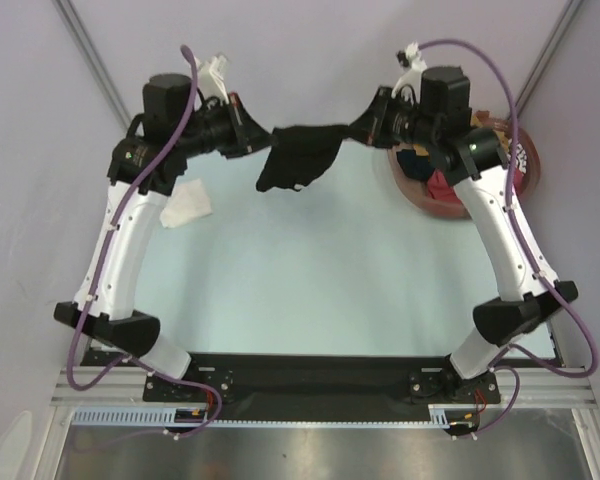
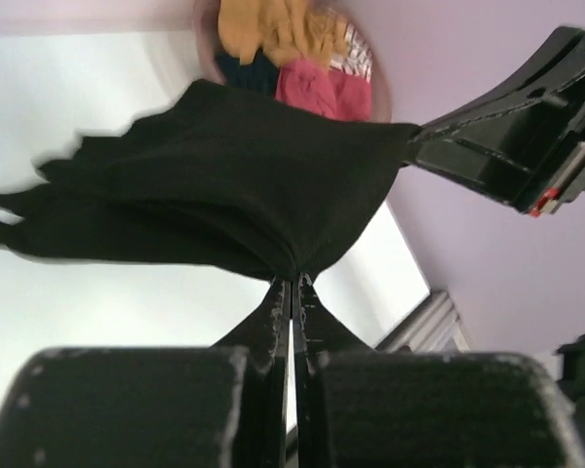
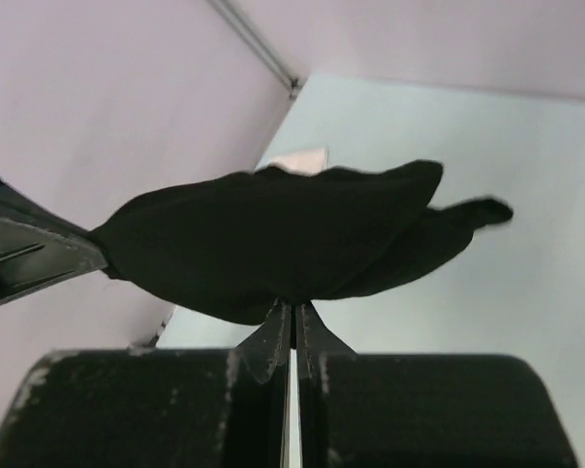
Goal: Fold and stack the tank tops
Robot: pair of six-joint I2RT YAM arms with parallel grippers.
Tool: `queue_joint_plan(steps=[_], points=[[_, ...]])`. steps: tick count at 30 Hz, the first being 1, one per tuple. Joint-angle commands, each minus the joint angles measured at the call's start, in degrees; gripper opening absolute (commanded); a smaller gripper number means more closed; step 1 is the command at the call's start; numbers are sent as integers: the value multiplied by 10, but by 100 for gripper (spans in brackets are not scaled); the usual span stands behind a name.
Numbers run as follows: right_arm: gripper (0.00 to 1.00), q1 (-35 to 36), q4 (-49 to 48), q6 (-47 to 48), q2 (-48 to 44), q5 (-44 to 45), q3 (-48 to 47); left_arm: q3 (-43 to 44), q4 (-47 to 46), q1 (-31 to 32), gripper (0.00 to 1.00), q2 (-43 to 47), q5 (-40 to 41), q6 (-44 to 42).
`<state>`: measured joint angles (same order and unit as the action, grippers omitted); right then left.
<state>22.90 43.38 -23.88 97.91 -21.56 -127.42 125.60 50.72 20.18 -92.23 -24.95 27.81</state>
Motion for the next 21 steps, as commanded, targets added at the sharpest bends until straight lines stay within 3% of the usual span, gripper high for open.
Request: queue_joint_plan(steps=[1, 6, 11, 16, 21], points=[[0, 5, -83, -12, -69, -31, 168, -165, -95, -1, 0, 62, -33, -3], [0, 11, -164, -29, -198, -44, 477, -480, -186, 21, 0, 157, -34, 11], [0, 79, -166, -46, -300, 2, 660, -707, -219, 105, 0, 277, 18, 43], [0, 147, -166, -99, -393, 49, 813, -825, -236, 193, 0, 347, 46, 125], [0, 231, -163, -170, -461, 100, 874, -893, -244, 251, 0, 405, 81, 198]])
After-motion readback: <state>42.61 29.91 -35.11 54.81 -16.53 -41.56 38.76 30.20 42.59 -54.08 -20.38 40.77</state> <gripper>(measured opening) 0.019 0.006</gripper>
